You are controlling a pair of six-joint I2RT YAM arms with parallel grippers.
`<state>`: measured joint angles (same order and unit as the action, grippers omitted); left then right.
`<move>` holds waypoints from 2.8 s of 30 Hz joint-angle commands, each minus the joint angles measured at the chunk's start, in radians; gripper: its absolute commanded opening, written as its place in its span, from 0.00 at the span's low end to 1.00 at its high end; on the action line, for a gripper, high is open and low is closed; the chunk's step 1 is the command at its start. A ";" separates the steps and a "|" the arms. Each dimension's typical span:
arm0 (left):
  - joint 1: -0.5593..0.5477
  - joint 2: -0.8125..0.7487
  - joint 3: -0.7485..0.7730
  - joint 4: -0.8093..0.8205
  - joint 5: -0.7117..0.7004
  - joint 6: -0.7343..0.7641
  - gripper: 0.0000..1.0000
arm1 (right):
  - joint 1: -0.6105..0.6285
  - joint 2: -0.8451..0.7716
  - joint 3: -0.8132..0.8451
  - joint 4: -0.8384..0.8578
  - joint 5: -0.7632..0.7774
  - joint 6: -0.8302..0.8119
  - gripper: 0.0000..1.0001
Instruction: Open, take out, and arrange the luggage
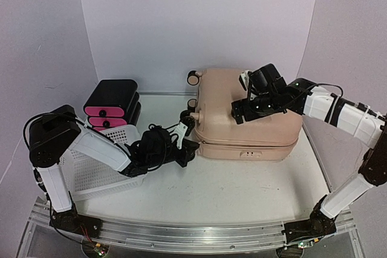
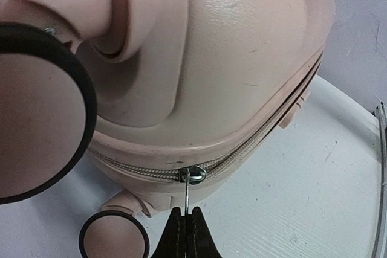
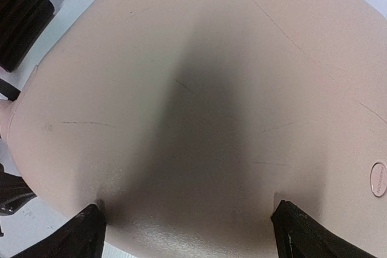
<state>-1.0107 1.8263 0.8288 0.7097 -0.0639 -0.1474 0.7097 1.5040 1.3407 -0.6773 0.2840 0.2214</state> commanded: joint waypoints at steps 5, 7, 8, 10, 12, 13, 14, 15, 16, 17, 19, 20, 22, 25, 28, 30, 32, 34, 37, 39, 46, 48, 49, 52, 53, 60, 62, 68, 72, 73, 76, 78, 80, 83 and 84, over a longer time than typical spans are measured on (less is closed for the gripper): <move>0.094 -0.056 0.014 0.115 0.087 -0.078 0.00 | -0.040 0.062 0.101 -0.356 -0.075 0.053 0.98; 0.095 -0.046 0.017 0.116 0.103 -0.101 0.00 | -0.029 0.066 0.165 -0.400 -0.092 0.051 0.98; 0.094 -0.044 0.019 0.116 0.108 -0.109 0.00 | -0.017 0.070 0.199 -0.400 -0.093 0.038 0.98; 0.091 -0.040 0.020 0.116 0.115 -0.123 0.00 | 0.028 0.103 0.266 -0.390 -0.060 -0.028 0.98; 0.085 -0.036 0.023 0.116 0.122 -0.125 0.00 | 0.073 0.163 0.340 -0.362 -0.077 -0.138 0.98; 0.081 -0.036 0.022 0.117 0.122 -0.131 0.00 | 0.088 0.201 0.375 -0.341 -0.095 -0.223 0.98; 0.080 -0.034 0.021 0.116 0.123 -0.136 0.00 | 0.101 0.229 0.403 -0.320 -0.110 -0.317 0.98; 0.078 -0.034 0.018 0.117 0.122 -0.140 0.00 | 0.111 0.252 0.436 -0.306 -0.127 -0.394 0.98; 0.077 -0.035 0.017 0.118 0.115 -0.142 0.00 | 0.112 0.279 0.475 -0.297 -0.141 -0.465 0.98; 0.076 -0.035 0.015 0.118 0.109 -0.143 0.00 | 0.112 0.308 0.512 -0.295 -0.163 -0.527 0.98; 0.076 -0.034 0.013 0.117 0.104 -0.145 0.00 | 0.112 0.361 0.581 -0.303 -0.212 -0.648 0.98; 0.077 -0.037 0.013 0.118 0.104 -0.142 0.00 | 0.111 0.384 0.598 -0.305 -0.246 -0.706 0.98; 0.076 -0.039 0.013 0.120 0.102 -0.137 0.00 | 0.112 0.428 0.630 -0.305 -0.295 -0.797 0.98; 0.077 -0.047 0.013 0.120 0.099 -0.127 0.00 | 0.110 0.503 0.716 -0.334 -0.322 -0.855 0.95; 0.076 -0.055 0.007 0.122 0.100 -0.121 0.00 | 0.102 0.548 0.752 -0.345 -0.384 -0.901 0.89; 0.076 -0.054 0.005 0.124 0.098 -0.120 0.00 | 0.095 0.573 0.769 -0.345 -0.434 -0.912 0.87; 0.075 -0.047 0.006 0.127 0.099 -0.119 0.00 | 0.093 0.597 0.789 -0.345 -0.466 -0.918 0.87; 0.076 -0.042 0.007 0.130 0.102 -0.120 0.00 | 0.094 0.622 0.808 -0.345 -0.506 -0.927 0.84; 0.076 -0.039 0.006 0.136 0.103 -0.119 0.00 | 0.093 0.651 0.829 -0.346 -0.558 -0.950 0.79; 0.077 -0.040 0.004 0.137 0.100 -0.117 0.00 | 0.091 0.666 0.840 -0.346 -0.565 -0.961 0.74; 0.077 -0.061 -0.022 0.139 0.079 -0.088 0.00 | 0.060 0.684 0.831 -0.386 -0.585 -0.999 0.47; 0.078 -0.070 -0.033 0.139 0.074 -0.071 0.00 | 0.059 0.680 0.819 -0.409 -0.578 -1.024 0.43; 0.079 -0.074 -0.037 0.139 0.073 -0.056 0.00 | 0.059 0.681 0.821 -0.433 -0.579 -1.040 0.41; 0.090 -0.083 -0.043 0.139 0.073 -0.033 0.00 | 0.054 0.700 0.852 -0.516 -0.585 -1.069 0.34; 0.095 -0.082 -0.039 0.138 0.073 -0.024 0.00 | 0.050 0.705 0.858 -0.546 -0.595 -1.072 0.32; 0.166 -0.056 -0.023 0.141 0.028 -0.035 0.00 | 0.045 0.714 0.839 -0.589 -0.613 -1.046 0.29; 0.182 -0.042 -0.013 0.142 0.009 -0.034 0.00 | 0.045 0.710 0.823 -0.589 -0.622 -1.034 0.29; 0.237 0.012 0.047 0.145 0.042 0.005 0.00 | 0.042 0.686 0.765 -0.590 -0.637 -1.023 0.29; 0.288 0.054 0.078 0.157 0.130 0.022 0.00 | 0.029 0.655 0.715 -0.590 -0.663 -1.017 0.28; 0.302 0.063 0.085 0.168 0.169 0.025 0.00 | 0.025 0.647 0.701 -0.592 -0.671 -1.016 0.28; 0.328 0.086 0.110 0.179 0.251 0.078 0.00 | 0.019 0.622 0.669 -0.592 -0.664 -1.010 0.28; 0.337 0.103 0.132 0.178 0.307 0.118 0.00 | 0.019 0.607 0.662 -0.592 -0.666 -0.994 0.29; 0.337 0.119 0.153 0.178 0.347 0.163 0.00 | 0.019 0.592 0.656 -0.591 -0.667 -0.982 0.30; 0.337 0.132 0.172 0.177 0.381 0.197 0.00 | 0.020 0.566 0.667 -0.563 -0.620 -0.898 0.41; 0.337 0.130 0.171 0.176 0.395 0.185 0.00 | 0.021 0.552 0.674 -0.540 -0.612 -0.854 0.46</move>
<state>-0.7334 1.9423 0.9165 0.7940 0.4110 -0.0151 0.7334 2.1014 2.0499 -0.9340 -0.3744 -0.7872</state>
